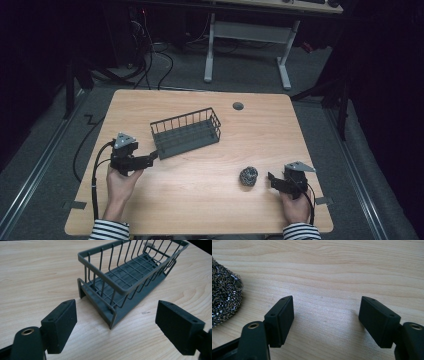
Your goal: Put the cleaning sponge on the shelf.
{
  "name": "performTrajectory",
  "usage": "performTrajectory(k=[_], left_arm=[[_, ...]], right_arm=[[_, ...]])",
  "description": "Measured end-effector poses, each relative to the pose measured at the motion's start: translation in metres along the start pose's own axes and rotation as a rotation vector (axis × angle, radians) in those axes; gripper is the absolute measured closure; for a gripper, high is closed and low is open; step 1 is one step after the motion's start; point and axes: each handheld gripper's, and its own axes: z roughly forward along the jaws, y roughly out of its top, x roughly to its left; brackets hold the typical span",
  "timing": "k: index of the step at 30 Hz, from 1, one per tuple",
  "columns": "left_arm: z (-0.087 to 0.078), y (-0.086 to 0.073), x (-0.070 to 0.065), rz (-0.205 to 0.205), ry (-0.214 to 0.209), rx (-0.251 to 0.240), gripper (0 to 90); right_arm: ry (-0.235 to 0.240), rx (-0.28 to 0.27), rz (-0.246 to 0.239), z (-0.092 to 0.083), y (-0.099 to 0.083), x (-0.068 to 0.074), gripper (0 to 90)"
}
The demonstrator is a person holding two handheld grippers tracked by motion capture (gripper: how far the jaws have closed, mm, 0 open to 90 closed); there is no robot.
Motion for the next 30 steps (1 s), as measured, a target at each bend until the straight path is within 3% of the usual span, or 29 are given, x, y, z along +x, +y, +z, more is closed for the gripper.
performTrajectory(k=[7, 16, 22, 30], left_arm=[[0.006, 0.014, 0.001, 0.004, 0.008, 0.012, 18.1], [0.019, 0.028, 0.004, -0.022, 0.017, 0.010, 19.7], [0.032, 0.042, 0.005, -0.023, 0.049, 0.030, 21.2], [0.049, 0.042, 0.005, -0.028, 0.070, 0.064, 25.2]], right_arm=[[0.000, 0.000, 0.000, 0.000, 0.000, 0.000, 28.6], [0.001, 0.000, 0.000, 0.000, 0.000, 0.000, 28.6], [0.002, -0.002, 0.001, 0.000, 0.000, 0.000, 28.6], [0.004, -0.002, 0.000, 0.000, 0.000, 0.000, 28.6]])
